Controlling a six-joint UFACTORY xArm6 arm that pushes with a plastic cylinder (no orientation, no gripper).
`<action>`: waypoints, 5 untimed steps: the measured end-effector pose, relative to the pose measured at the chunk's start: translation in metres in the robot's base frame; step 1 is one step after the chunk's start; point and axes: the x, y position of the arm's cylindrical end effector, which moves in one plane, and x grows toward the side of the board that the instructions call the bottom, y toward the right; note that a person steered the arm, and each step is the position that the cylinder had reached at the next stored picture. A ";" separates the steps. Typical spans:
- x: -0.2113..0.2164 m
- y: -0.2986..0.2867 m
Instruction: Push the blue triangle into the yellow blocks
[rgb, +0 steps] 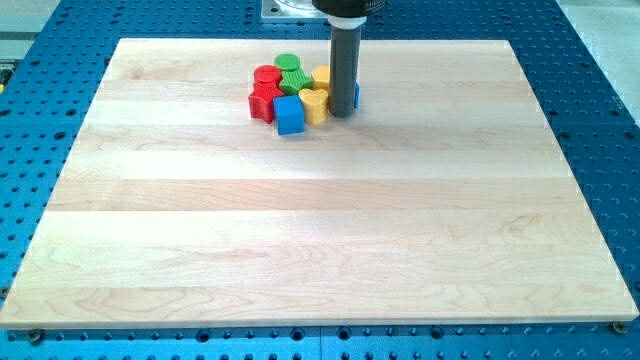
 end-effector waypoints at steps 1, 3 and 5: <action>0.000 0.000; 0.010 0.062; -0.022 0.040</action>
